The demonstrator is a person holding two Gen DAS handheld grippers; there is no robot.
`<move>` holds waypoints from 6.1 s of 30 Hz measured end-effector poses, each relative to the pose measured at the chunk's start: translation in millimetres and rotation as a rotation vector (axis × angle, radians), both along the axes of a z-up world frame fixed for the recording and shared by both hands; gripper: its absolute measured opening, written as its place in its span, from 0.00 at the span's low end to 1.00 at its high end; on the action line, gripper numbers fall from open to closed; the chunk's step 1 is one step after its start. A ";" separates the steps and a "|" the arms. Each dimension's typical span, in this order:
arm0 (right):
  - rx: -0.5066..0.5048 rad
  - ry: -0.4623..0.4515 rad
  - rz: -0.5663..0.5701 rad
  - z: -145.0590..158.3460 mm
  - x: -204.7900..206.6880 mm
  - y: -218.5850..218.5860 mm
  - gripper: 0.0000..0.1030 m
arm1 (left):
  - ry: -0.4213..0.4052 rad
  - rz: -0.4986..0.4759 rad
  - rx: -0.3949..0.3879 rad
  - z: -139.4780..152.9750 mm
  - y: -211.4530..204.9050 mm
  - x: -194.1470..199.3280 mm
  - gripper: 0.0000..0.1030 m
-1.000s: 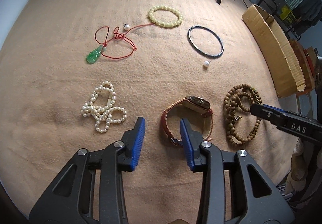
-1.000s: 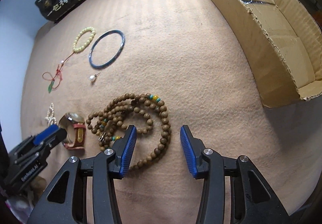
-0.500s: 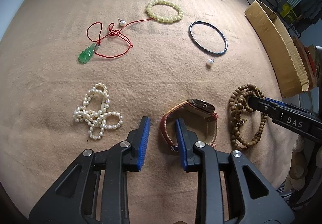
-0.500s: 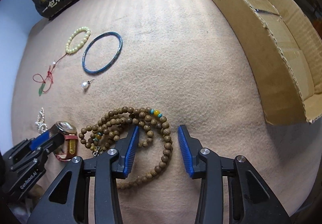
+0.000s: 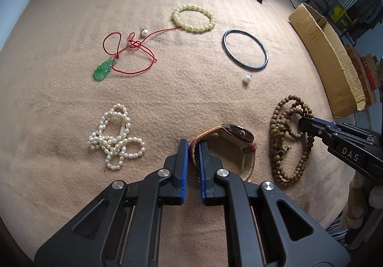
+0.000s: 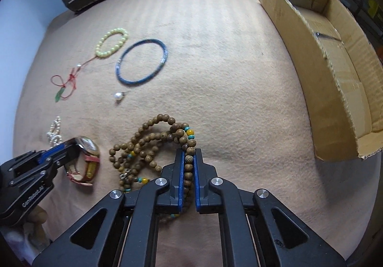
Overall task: Organize jewelry
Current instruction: 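Close left tool on the watch strap while right tool closes on the wooden beads, then lift and carry the watch and bead strand over the cardboard box with both tools, then open both tools to drop the watch and beads into the box, then move left tool to the white pearl necklace while right tool approaches the blue bangle, then close left tool on the pearl necklace while right tool grips the blue bangle rim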
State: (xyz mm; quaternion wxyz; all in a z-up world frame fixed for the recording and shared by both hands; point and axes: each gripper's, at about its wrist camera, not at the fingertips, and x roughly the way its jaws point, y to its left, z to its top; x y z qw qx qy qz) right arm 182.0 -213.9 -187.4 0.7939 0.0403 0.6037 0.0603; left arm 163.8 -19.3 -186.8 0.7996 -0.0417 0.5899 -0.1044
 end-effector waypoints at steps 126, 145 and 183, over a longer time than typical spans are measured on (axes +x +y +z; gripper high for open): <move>-0.071 -0.444 -0.165 125.7 -18.8 -125.0 0.69 | -0.393 -0.143 -0.006 132.8 -109.2 5.5 0.55; -0.025 -0.371 0.026 102.7 -2.2 -48.7 0.73 | -0.298 -0.001 -0.007 112.6 38.8 -0.8 0.56; 0.021 -0.160 0.115 13.1 74.4 43.1 0.79 | -0.021 0.029 -0.048 3.2 88.7 7.7 0.56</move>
